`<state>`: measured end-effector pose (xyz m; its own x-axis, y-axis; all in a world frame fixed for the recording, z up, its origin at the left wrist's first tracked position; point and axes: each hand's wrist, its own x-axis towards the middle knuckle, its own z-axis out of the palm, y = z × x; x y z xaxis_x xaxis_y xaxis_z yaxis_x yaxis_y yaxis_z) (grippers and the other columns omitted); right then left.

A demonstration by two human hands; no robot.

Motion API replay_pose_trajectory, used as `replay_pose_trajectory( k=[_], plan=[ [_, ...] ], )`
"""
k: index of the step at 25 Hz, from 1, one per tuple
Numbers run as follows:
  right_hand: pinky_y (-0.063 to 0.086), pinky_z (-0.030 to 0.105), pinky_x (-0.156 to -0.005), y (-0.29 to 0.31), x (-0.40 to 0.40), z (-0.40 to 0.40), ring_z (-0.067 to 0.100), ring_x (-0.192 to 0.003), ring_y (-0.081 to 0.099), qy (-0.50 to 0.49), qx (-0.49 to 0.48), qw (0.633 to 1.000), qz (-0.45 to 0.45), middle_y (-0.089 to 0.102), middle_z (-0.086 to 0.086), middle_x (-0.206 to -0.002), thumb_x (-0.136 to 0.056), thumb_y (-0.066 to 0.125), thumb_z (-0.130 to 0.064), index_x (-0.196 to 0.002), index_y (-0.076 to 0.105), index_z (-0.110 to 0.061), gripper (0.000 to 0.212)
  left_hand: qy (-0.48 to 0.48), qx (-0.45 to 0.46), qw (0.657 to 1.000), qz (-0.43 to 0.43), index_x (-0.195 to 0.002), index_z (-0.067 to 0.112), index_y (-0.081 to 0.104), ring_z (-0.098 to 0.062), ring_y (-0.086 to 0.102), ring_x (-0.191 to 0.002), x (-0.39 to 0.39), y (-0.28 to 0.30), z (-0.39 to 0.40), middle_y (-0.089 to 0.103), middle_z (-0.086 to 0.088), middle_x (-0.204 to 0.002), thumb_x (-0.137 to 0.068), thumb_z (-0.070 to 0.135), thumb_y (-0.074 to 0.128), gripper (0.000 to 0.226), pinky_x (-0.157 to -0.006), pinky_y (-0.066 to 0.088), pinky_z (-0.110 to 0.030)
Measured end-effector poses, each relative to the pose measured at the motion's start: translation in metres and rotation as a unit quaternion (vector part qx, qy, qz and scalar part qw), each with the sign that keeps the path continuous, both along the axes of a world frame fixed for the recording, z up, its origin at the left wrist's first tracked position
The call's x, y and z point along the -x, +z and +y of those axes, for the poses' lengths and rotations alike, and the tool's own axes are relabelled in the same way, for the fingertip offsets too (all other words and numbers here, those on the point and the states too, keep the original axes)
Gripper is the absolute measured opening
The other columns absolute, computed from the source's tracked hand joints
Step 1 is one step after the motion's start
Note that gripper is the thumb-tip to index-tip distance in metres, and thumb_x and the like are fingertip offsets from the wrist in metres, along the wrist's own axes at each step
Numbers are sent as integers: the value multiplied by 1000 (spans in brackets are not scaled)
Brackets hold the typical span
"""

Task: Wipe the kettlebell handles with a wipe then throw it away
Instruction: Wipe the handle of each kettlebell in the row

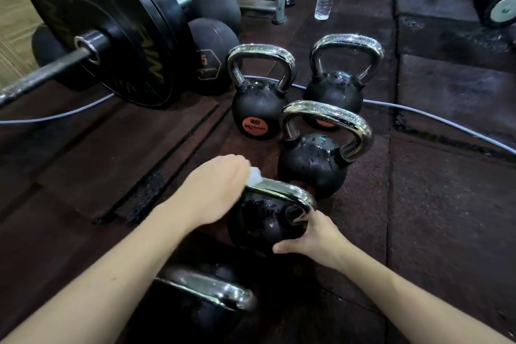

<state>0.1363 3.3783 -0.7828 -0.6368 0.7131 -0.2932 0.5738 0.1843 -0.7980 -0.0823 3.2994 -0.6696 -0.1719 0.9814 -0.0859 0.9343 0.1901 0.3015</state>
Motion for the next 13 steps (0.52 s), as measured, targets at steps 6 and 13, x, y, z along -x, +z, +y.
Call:
replay_pose_trajectory(
  k=[6,13],
  plan=[
    [36,-7,-77,-11,-3,3,-30,-93,49,-9,10,1000,3,65,-35,-97,-50,98,-39,-112,56,-51,75,26,-114,993,-36,-130,25,55,-21,53,-123,-6,-24,-42,59,6,-130,-108,40,30,36,-109,37,-36],
    [38,-1,-68,-20,6,3,-24,-86,55,-19,-7,1000,-14,62,-22,-79,-66,88,-36,-87,52,-40,41,-125,-97,959,233,-98,14,62,-33,57,-84,-94,-10,8,58,-9,-89,-103,40,36,37,-77,42,-47]
  ],
)
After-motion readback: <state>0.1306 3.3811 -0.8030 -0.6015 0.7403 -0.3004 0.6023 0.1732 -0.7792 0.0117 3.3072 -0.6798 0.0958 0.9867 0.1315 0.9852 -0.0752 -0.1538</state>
